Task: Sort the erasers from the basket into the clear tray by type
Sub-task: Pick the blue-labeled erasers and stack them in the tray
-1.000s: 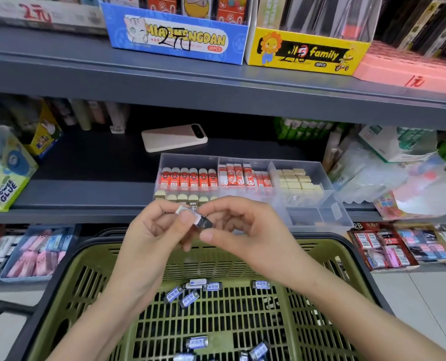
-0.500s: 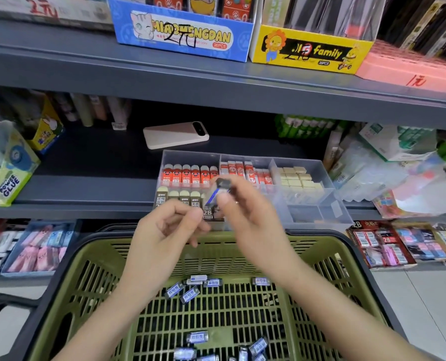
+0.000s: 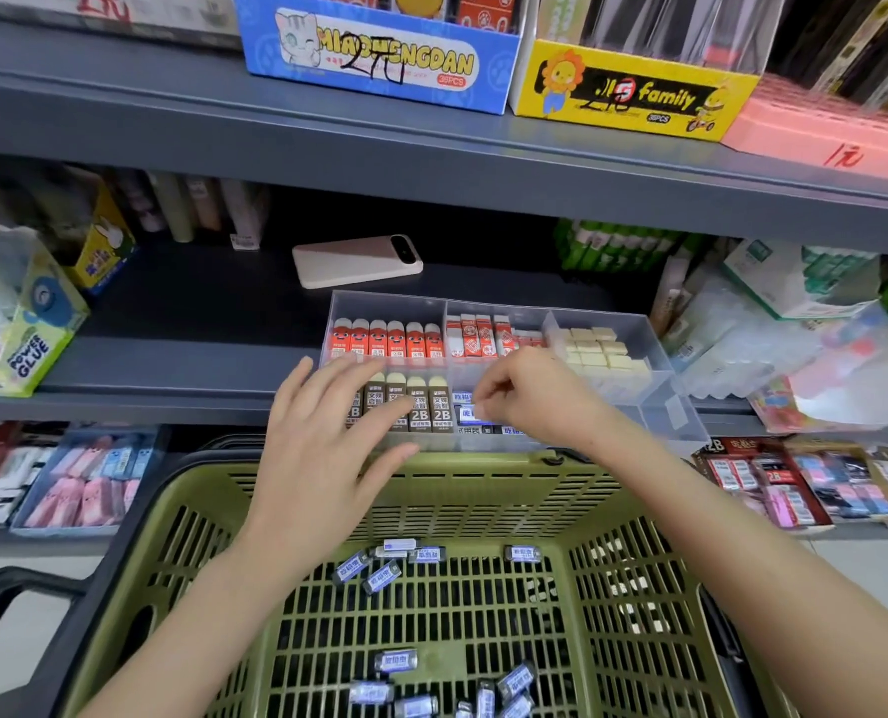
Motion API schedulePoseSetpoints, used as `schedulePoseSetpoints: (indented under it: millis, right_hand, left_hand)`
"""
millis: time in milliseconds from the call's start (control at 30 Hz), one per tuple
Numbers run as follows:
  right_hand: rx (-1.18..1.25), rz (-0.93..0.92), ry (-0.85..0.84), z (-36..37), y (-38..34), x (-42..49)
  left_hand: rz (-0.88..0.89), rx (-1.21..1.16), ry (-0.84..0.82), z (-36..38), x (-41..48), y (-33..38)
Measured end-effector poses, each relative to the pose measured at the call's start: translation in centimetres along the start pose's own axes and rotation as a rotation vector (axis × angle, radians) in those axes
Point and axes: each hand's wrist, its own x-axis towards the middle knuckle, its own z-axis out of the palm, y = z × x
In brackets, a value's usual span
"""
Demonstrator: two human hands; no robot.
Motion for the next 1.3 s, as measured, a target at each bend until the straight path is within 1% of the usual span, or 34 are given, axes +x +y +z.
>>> schedulePoseSetpoints:
  millis: [100,233,367,433,500,567,600,633,667,700,733,800,867,900,967,1000,1033,1100,1167,1233,1300]
  right_hand:
    - [-0.045,0.005,-0.026,0.5,0.0,0.0]
    - [0.073,0.045,-0.022,0.6,0.3,-0.1]
    - [0.071,0.023,-0.035,0.5,0.3,-0.6]
    - [-0.001,-0.033,0.041,0.3,0.2,-1.4]
    - [-0.021,-0.097,0.254,0.3,0.2,-2.8]
    - [0.123,-0.203,0.489,0.8,0.4,-5.5]
    - [0.222,-0.245,0.555,1.4,0.6,-7.1]
    - [0.287,-0.265,0.578,2.3,0.9,-8.6]
    - [0.307,-0.258,0.560,3.6,1.6,-9.9]
    - [0.296,-0.221,0.505,5.0,2.6,-10.9]
    - [0.262,-0.149,0.418,6.6,3.8,-11.6]
    - [0.151,0.058,0.198,9.8,6.5,-11.9]
    - [0.061,0.245,0.042,12.8,9.1,-11.5]
    - [0.034,0.304,0.016,13.9,10.1,-11.2]
    - [-0.038,0.341,0.036,15.4,11.5,-10.2]
    - [-0.087,0.341,0.047,16.0,12.0,-9.7]
    - [-0.139,0.347,0.048,16.6,12.4,-9.3]
    - [-0.245,0.368,0.023,17.4,12.9,-9.0]
    - [-0.293,0.378,-0.012,18.4,13.2,-9.2]
    - [-0.261,0.384,-0.018,19.0,13.3,-9.4]
    - [-0.204,0.397,-0.014,19.0,13.2,-9.7]
  left_hand:
    - [-0.007,-0.011,-0.044,0.5,-0.1,-0.4]
    - [-0.023,-0.032,-0.066,0.8,-0.1,-0.7]
    - [-0.019,-0.038,-0.069,0.7,-0.2,-0.7]
    - [-0.020,-0.047,-0.057,0.5,-0.2,-0.6]
    - [-0.025,-0.057,-0.013,0.0,-0.4,-0.5]
    - [-0.047,-0.065,0.080,-0.4,-0.7,-0.2]
    - [-0.068,-0.073,0.141,-0.6,-0.9,0.1]
    - [-0.084,-0.084,0.204,-0.8,-1.3,0.4]
    - [-0.089,-0.103,0.255,-1.0,-1.7,0.8]
    - [-0.081,-0.129,0.278,-1.0,-2.3,1.2]
    - [-0.068,-0.159,0.266,-0.8,-3.0,1.5]
    - [-0.064,-0.202,0.140,0.0,-4.5,1.8]
    - [-0.153,-0.208,-0.109,1.8,-6.0,1.5]
    - [-0.231,-0.193,-0.265,3.1,-6.7,1.1]
    - [-0.367,-0.124,-0.532,5.9,-8.0,0.2]
    - [-0.406,-0.089,-0.619,7.1,-8.7,-0.3]
    - [-0.435,-0.071,-0.673,8.3,-9.3,-0.7]
    - [-0.498,-0.084,-0.706,10.3,-10.5,-1.5]
    - [-0.574,-0.115,-0.697,11.9,-11.6,-2.0]
    - [-0.602,-0.069,-0.671,13.3,-12.4,-2.1]
    - [-0.575,0.027,-0.640,14.4,-12.7,-1.8]
